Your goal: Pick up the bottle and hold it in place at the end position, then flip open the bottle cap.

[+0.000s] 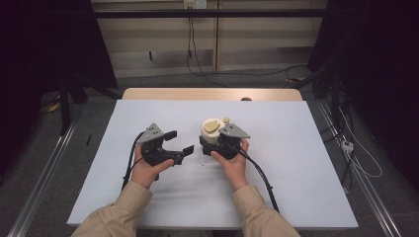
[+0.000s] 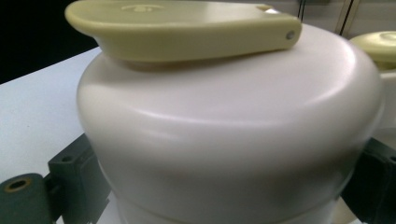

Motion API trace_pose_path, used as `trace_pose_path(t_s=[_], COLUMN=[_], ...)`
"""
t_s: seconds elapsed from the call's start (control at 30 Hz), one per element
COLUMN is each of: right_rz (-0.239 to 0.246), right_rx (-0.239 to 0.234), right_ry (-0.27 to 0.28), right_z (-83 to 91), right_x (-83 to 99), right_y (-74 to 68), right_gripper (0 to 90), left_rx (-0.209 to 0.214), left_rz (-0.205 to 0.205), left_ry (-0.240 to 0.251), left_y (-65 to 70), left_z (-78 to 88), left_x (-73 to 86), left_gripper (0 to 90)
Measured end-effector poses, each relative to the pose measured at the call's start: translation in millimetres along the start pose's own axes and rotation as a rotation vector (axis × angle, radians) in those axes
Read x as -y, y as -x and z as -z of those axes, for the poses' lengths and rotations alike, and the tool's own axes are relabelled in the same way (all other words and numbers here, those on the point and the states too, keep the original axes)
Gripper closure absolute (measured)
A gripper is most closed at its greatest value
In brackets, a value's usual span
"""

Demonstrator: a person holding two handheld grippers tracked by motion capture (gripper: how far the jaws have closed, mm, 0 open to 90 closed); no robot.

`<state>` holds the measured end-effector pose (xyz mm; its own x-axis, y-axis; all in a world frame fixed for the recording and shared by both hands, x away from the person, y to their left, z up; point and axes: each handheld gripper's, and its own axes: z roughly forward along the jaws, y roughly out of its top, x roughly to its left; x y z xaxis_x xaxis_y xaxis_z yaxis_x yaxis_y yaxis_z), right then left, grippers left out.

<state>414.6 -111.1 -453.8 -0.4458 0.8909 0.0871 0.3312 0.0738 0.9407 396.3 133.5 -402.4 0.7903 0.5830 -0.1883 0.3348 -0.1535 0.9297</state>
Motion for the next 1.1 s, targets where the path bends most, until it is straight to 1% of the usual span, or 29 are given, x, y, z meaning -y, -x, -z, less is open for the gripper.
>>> trace_pose_path(t_s=[0.2,0.27,0.3,0.47,0.63,0.67,0.87,1.1], right_rz=[-0.001,0.0,0.0,0.001,0.0,0.0,-0.001,-0.001], right_rx=[-0.003,-0.003,-0.003,-0.005,-0.005,-0.005,-0.006,-0.007], right_ry=[-0.004,-0.001,-0.001,-0.001,-0.002,-0.002,0.001,0.0], right_z=[-0.5,-0.4,-0.4,-0.4,-0.3,-0.3,-0.3,-0.4], right_x=[-0.6,-0.1,-0.1,0.0,0.1,0.1,0.5,0.4], right_y=[0.4,0.4,0.3,0.6,0.5,0.5,0.7,0.8], right_gripper=[5.7,5.7,5.7,5.7,5.7,5.7,5.7,5.7], left_rx=[0.012,0.011,0.008,0.0,0.0,-0.003,0.007,0.017], left_rz=[-0.017,-0.015,-0.009,-0.016,-0.007,-0.011,-0.019,-0.015], left_ry=[0.002,0.002,0.0,0.001,0.0,-0.004,-0.018,-0.017], left_y=[0.8,0.7,0.7,1.1,0.4,0.6,2.6,2.6], left_z=[-5.4,-5.7,-6.2,-7.0,-9.8,-10.5,-17.6,-22.1], left_x=[-10.3,-10.5,-10.6,-14.2,-14.5,-14.7,-15.5,-16.0], left_gripper=[11.3,11.7,12.3,13.5,13.9,13.9,14.7,20.2])
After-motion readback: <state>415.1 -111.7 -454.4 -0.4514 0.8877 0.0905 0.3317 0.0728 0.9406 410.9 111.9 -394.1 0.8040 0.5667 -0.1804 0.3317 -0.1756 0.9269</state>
